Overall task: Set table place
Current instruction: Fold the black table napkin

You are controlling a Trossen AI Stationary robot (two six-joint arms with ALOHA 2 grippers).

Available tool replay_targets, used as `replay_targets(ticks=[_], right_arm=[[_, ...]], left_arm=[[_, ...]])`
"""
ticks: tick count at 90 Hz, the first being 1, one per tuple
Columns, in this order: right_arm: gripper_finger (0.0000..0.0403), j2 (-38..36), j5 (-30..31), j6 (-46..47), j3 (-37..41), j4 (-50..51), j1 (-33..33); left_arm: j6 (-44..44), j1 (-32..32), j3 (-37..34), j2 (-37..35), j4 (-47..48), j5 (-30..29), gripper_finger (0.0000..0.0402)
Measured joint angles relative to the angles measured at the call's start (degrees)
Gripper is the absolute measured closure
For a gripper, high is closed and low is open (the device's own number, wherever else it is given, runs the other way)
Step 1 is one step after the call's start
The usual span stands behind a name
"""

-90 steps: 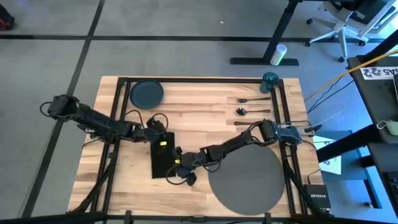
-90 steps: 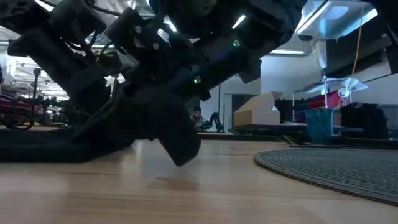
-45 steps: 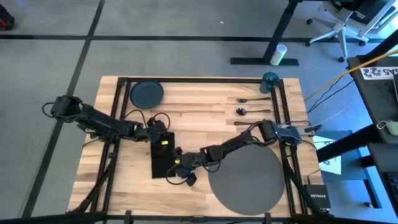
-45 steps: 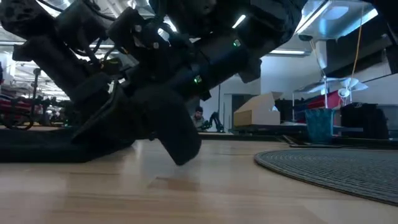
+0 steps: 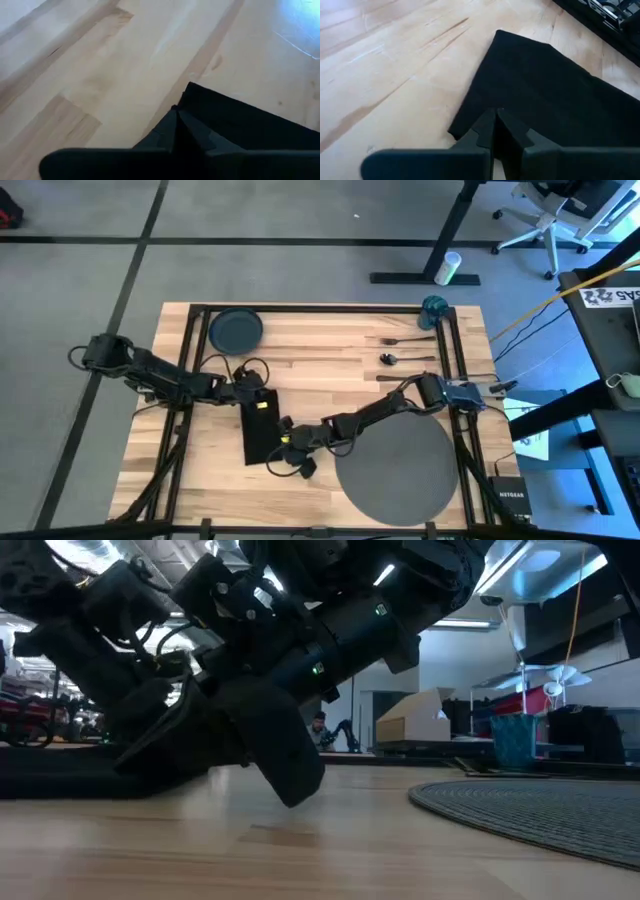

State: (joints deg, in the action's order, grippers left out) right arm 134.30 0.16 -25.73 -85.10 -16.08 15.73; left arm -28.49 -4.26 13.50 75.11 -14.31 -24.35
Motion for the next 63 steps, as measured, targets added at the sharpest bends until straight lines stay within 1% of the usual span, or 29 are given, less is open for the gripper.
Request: replay_targets(ticks=[7,19,42,51,63], right_arm=[[0.0403,0.00,0.00,0.00,0.00,0.00,0.00],[0.0403,0.00,0.00,0.00,0.00,-0.01,0.00],[0.0403,0.00,0.11,-0.01,0.00,0.58,0.00],[0.0403,0.00,0.26,-0.01,0.00,0.94,0.00],[0.0403,0.00,0.28,-0.01,0.00,1.18,0.00]], left_arm=[[0.49,0.03,-0.51,0.00,-1.05,-0.03,0.0402],[4.14,0.28,-0.18,-0.48,-2.12,-0.24,0.0402],[9.35,0.82,3.29,-5.75,-2.48,-0.56,0.0402],[9.39,-0.93,4.63,-8.40,-1.56,-0.40,0.0402],[5.55,-5.79,5.23,-11.23,5.78,-0.17,0.0402]])
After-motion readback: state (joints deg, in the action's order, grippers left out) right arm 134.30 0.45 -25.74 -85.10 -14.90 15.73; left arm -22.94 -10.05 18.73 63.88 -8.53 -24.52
